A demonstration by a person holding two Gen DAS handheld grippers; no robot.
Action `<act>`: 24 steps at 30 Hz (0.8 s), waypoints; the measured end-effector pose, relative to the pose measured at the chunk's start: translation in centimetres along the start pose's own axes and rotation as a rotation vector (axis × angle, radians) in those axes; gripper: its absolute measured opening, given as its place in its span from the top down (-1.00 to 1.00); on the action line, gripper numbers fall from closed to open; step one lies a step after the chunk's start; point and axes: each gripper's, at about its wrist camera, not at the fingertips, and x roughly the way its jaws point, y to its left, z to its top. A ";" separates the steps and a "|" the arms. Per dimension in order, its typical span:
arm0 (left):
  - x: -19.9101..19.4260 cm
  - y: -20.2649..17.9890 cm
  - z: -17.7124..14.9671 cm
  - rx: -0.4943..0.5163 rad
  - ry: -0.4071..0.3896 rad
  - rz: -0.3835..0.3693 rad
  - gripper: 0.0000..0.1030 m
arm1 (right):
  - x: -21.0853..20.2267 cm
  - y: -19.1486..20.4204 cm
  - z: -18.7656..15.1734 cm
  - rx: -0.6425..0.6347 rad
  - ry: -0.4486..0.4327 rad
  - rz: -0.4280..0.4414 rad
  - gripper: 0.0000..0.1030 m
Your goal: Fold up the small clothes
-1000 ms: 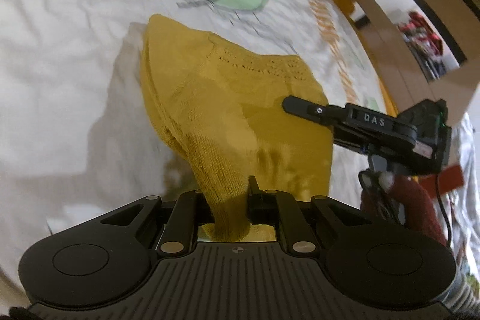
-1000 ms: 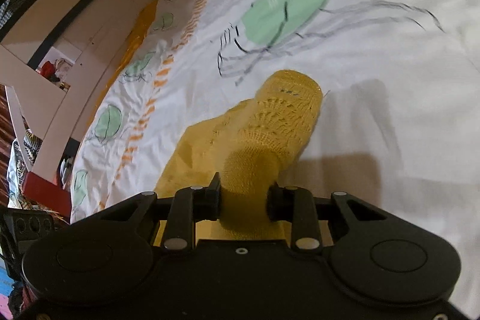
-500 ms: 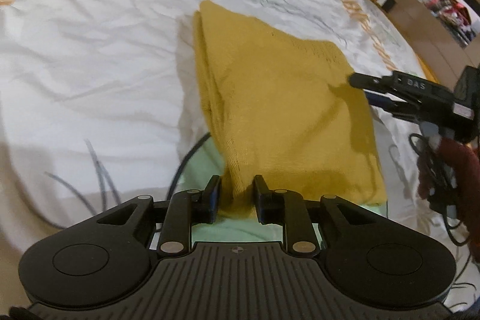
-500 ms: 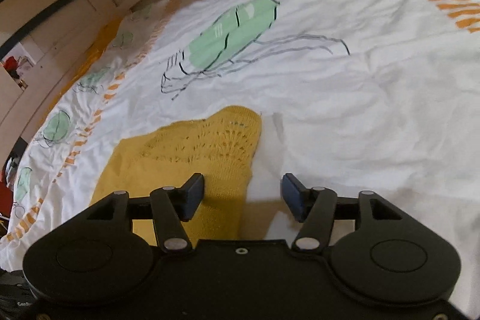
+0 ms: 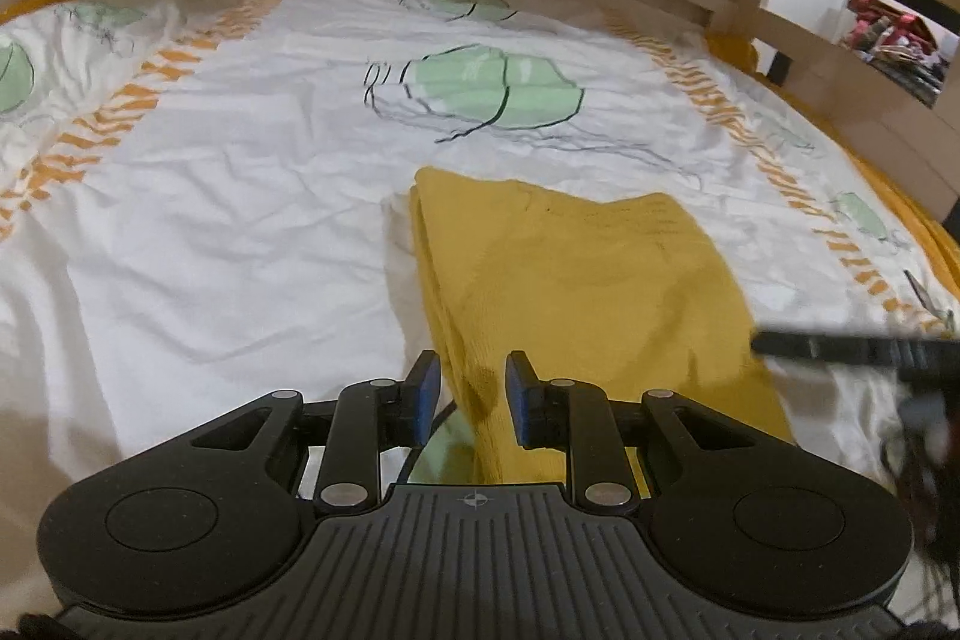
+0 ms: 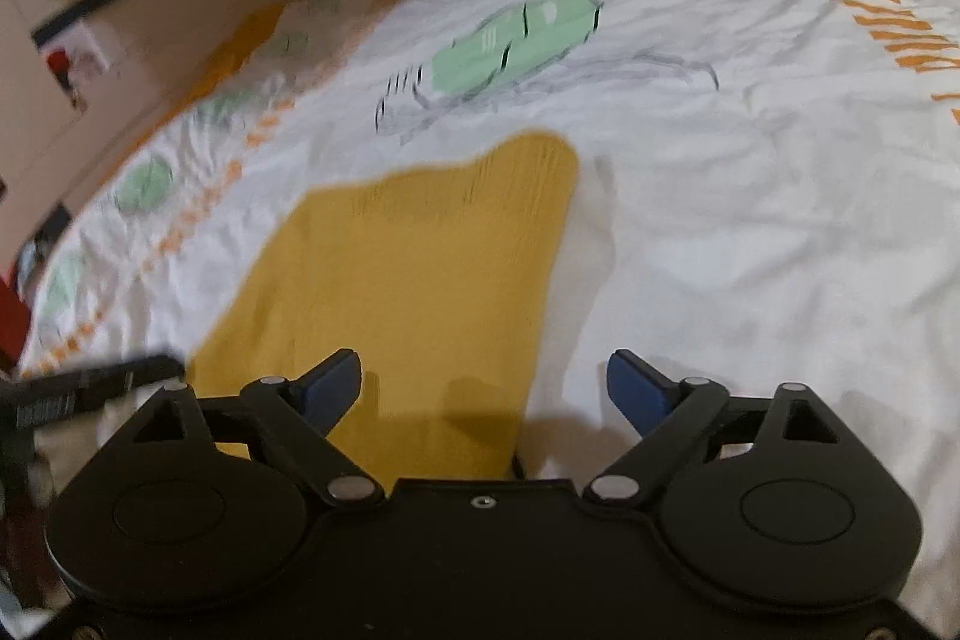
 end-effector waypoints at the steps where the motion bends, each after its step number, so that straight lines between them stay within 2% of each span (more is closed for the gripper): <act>1: 0.4 -0.1 -0.1 -0.002 0.007 0.004 0.55 | 0.1 0.2 -0.4 -0.010 0.013 -0.014 -0.80; 6: 2.9 0.6 -1.5 0.015 0.103 0.058 0.51 | 0.7 0.5 -1.7 -0.051 0.058 -0.092 -0.88; 8: 2.9 1.4 -2.2 0.000 0.085 0.041 0.39 | 0.9 0.8 -2.0 -0.080 0.064 -0.104 -0.97; 12: 2.7 2.2 -2.4 -0.049 0.078 0.036 0.25 | 1.4 1.5 -2.5 -0.132 0.070 -0.130 -1.00; 18: 2.8 1.9 -2.9 -0.034 0.045 0.042 0.07 | 1.3 1.1 -2.9 -0.118 0.037 -0.119 -1.00; 24: 2.9 1.5 -3.1 -0.016 0.027 0.066 -0.08 | 1.6 1.7 -3.2 -0.139 0.019 -0.153 -1.00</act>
